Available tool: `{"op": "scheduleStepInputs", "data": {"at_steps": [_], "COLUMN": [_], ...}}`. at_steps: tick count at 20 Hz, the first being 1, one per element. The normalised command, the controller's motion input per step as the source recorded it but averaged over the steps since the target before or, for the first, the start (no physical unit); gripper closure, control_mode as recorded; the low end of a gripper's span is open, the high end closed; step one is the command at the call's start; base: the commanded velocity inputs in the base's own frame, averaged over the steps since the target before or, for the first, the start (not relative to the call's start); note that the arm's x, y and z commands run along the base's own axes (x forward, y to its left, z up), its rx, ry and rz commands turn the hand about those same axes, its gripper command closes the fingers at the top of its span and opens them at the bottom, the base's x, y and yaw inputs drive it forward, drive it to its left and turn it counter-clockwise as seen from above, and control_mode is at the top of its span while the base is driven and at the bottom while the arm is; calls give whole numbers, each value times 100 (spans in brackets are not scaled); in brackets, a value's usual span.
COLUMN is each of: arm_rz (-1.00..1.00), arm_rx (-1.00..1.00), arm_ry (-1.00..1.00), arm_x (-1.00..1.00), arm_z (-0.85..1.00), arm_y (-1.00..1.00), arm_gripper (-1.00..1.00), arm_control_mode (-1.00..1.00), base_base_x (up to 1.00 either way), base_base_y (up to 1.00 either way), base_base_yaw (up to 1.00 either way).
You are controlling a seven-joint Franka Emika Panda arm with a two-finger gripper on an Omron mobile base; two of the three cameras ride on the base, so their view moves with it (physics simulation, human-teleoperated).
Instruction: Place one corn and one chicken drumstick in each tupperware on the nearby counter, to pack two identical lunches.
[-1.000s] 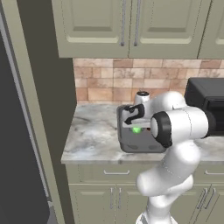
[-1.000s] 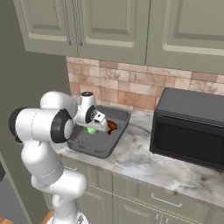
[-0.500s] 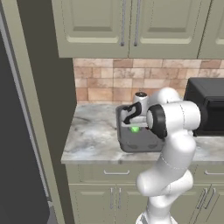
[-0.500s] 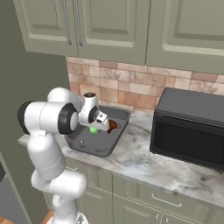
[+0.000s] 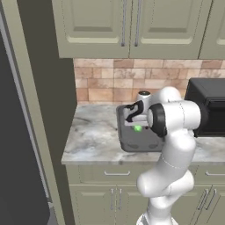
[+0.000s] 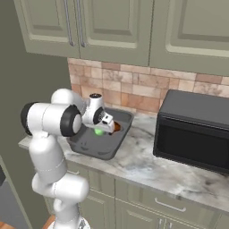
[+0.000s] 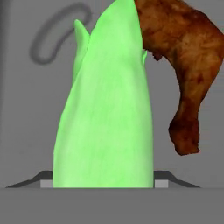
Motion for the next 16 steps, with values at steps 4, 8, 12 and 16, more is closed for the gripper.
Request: {"op": "scheduleStepInputs", "data": {"at_steps": [4,8,12,16], "arm_rz": [-6,-4,0,0], "arm_rx": [0,0,-1,-2], "arm_ry": [0,0,0,0], "arm_x": [-49,-43,-24,-61], "arm_z": [15,58,92,58], "arm_y": [-43,-14,6,4], "arm_gripper": [-100,-100,-100,-100], "arm_control_mode": [-100,-100,-100,-100], "base_base_x": [0,0,0,0], "base_base_y": [0,0,0,0], "base_base_yaw": [0,0,0,0]}}
